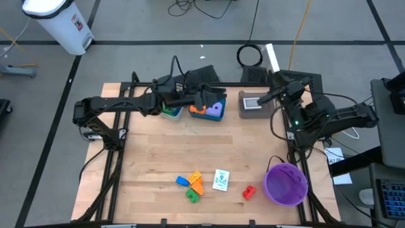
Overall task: Pick & Place Toys
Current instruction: Put the brown deck of cards into the black bin
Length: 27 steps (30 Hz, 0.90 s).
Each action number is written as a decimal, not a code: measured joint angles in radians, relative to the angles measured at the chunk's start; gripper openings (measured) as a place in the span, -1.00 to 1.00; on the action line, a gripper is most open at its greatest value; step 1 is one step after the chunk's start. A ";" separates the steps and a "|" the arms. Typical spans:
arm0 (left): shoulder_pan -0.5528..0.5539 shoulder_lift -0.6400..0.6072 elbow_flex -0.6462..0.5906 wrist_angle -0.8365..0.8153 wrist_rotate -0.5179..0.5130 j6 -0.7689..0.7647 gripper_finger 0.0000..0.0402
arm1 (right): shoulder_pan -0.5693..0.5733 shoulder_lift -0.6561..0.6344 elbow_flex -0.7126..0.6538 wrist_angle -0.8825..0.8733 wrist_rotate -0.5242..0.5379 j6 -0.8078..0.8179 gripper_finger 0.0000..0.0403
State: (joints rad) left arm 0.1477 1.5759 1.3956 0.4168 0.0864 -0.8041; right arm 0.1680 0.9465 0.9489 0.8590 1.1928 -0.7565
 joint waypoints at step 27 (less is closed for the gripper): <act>0.001 -0.027 0.000 -0.001 0.283 0.042 0.94 | -0.258 -0.041 -0.002 -1.043 -0.568 0.926 -0.69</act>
State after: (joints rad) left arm 0.1486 1.5494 1.3956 0.4157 0.3692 -0.7616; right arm -0.0895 0.9055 0.9470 -0.1840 0.6244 0.1699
